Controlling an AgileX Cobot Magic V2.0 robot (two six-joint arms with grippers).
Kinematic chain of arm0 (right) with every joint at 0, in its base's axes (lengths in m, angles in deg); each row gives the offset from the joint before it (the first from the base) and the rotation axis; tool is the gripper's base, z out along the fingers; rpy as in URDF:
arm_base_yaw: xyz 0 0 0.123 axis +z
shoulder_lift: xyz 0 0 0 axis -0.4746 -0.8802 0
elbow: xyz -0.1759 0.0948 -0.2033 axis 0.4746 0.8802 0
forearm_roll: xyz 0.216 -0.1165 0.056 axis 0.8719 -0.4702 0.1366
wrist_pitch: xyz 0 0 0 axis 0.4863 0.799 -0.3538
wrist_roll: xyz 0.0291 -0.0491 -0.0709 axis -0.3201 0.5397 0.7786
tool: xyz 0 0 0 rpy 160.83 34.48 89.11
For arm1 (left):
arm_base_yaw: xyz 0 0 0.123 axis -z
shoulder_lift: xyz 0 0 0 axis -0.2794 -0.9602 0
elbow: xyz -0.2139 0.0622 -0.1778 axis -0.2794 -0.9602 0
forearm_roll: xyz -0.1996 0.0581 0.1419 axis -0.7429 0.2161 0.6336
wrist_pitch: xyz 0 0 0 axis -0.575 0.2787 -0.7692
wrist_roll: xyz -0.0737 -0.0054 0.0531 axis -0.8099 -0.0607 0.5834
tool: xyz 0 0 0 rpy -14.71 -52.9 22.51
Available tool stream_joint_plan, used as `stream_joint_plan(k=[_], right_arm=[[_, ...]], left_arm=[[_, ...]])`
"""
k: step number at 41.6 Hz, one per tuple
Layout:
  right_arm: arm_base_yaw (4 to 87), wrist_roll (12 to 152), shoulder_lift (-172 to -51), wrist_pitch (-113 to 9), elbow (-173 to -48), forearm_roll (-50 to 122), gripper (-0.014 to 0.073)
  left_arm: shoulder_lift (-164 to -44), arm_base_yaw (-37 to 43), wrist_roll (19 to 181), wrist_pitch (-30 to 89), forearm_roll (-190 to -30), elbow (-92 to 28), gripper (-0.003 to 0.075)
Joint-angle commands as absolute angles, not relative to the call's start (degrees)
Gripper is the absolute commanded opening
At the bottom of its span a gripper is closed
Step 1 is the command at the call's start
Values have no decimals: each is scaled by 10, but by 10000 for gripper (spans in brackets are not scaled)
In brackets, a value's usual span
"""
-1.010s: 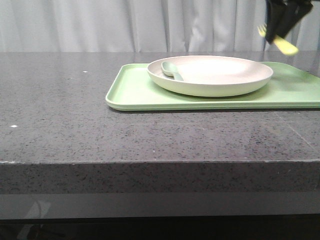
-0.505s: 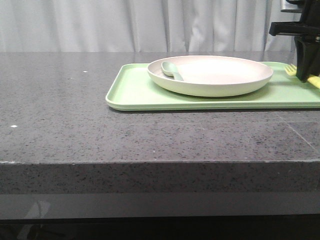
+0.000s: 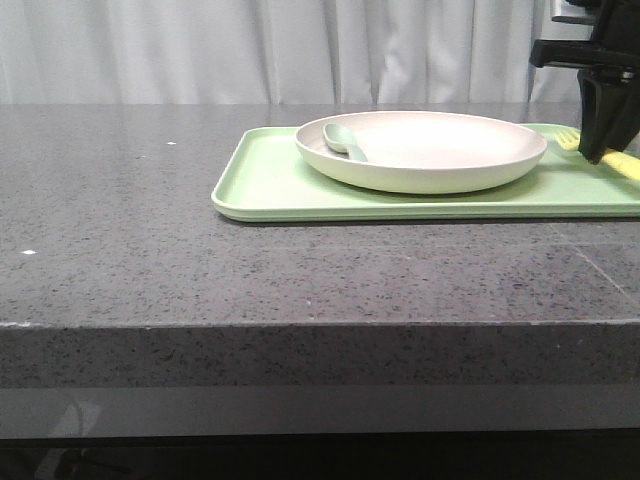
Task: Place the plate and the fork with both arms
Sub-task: 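Carry the fork past the plate rim and lower it onto the tray, then open the right gripper and release the fork on the tray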
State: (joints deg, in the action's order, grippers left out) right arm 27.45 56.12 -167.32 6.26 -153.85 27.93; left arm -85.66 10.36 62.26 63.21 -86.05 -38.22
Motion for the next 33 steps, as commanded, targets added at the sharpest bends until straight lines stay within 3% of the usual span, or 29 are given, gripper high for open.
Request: stream_joint_plan(k=[1,17,27,33], right_arm=[[274,569,-1642,81,-1551,286,81],[274,569,-1664,77,-1551,286,97],[274,571,-1662,83,-1568,286,401],[276,571,-1649,95,-1588,285,402]], left_arm=[[-856,104,625,592,-869,-367,237],[-856,104,625,592,-869,-367,237],[-856,104,625,592,-869,-367,237],[-856,104,625,592,-869,-367,237]])
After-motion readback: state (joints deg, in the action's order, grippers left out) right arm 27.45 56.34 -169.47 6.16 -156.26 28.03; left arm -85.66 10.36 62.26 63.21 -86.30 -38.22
